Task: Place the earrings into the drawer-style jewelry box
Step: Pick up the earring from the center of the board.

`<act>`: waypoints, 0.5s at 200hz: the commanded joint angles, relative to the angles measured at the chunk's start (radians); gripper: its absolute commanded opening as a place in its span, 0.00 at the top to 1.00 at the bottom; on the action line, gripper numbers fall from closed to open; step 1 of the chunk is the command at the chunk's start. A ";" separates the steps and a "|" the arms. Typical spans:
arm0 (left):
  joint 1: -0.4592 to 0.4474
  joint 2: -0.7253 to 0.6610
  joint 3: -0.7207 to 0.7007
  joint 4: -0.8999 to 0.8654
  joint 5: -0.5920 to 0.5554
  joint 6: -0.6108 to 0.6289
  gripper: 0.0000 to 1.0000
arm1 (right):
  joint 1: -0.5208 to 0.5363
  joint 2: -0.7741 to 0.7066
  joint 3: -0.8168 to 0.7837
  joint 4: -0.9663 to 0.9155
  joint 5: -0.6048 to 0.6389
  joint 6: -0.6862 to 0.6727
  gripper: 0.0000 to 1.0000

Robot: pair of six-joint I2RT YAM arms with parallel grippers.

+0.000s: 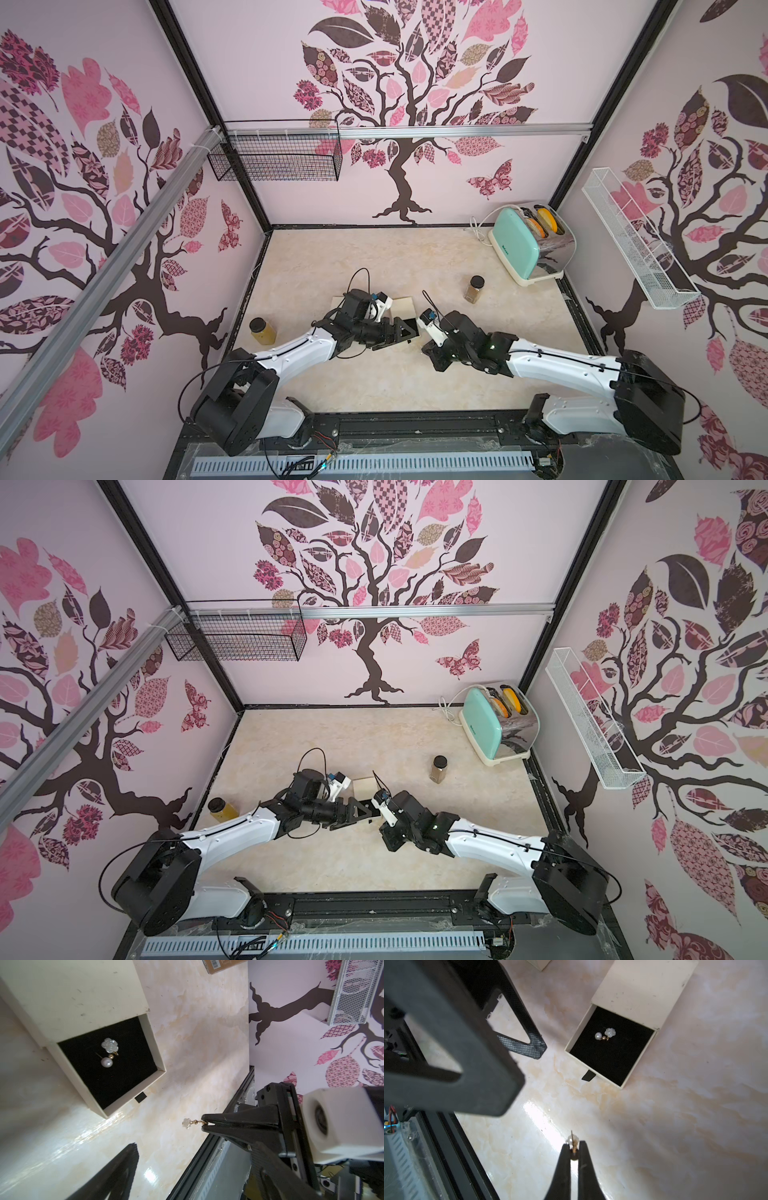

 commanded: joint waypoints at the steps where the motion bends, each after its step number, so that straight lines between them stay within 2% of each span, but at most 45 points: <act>1: 0.002 0.002 0.024 0.052 0.075 -0.004 0.14 | 0.001 -0.065 -0.070 0.203 0.000 -0.070 1.00; 41: 0.003 -0.009 0.025 0.096 0.134 -0.005 0.21 | 0.004 -0.124 -0.142 0.341 -0.013 -0.125 1.00; 100: -0.018 0.034 0.039 0.174 0.173 -0.035 0.42 | 0.004 -0.135 -0.142 0.367 -0.051 -0.129 1.00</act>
